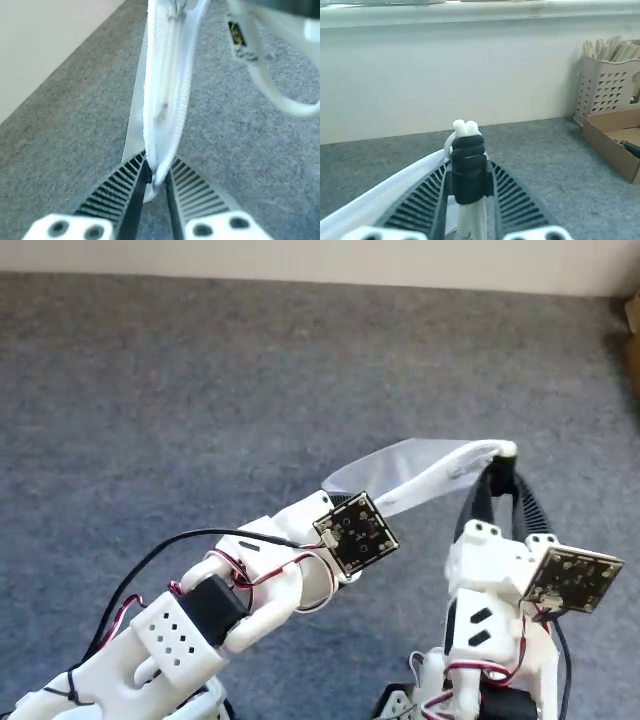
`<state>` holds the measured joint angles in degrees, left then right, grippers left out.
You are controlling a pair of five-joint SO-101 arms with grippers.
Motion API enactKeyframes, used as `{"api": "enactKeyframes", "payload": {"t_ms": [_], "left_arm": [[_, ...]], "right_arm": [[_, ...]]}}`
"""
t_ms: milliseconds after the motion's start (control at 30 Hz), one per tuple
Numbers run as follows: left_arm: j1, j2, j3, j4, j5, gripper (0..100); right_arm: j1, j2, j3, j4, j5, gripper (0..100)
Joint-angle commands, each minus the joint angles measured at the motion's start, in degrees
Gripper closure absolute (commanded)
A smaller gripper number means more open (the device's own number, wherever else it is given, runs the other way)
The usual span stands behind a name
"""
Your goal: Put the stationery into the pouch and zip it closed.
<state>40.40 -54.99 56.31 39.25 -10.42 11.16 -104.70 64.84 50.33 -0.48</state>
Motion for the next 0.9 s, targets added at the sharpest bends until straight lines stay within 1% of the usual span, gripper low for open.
{"api": "enactKeyframes", "payload": {"t_ms": [0,33,133,200,400,567,600,667,733,800,867], "left_arm": [[-3.47,-0.75,-0.75,3.08,-1.58,100],[-3.82,-0.75,-1.1,3.69,-2.37,100],[-4.7,-1.89,-1.89,5.63,-2.81,100],[-4.79,-4.35,-1.71,6.59,-2.9,100],[-4.79,-13.23,-1.45,12.57,-2.99,100],[-4.79,-14.73,-1.45,14.15,-2.9,100],[-4.88,-14.73,-1.36,14.15,-2.9,100],[-6.29,-14.9,-1.19,13.89,-2.81,99],[-7.52,-14.81,-1.27,13.89,-2.9,99],[-8.75,-14.81,-1.19,13.89,-2.73,94],[-10.59,-15.08,-1.19,14.15,-2.37,87]], "right_arm": [[6.9,-0.04,2.07,-7.78,-0.62,99.4],[8.04,-0.04,3.38,-9.71,-0.53,99.4],[10.77,-0.04,5.85,-13.85,3.34,99.4],[11.65,-0.04,6.73,-15.43,3.78,99.4],[11.74,-0.04,6.81,-15.87,4.04,99.4],[11.65,-0.04,6.64,-15.69,4.04,97.8],[11.65,-0.04,6.64,-15.34,3.96,95.6],[11.56,-0.13,6.2,-11.91,3.69,88.2],[9.54,-0.22,6.11,-7.69,3.69,80.1],[6.64,-0.48,5.23,-4.44,3.69,73.8],[4.26,-0.48,3.3,-0.92,3.69,72.1]]}}
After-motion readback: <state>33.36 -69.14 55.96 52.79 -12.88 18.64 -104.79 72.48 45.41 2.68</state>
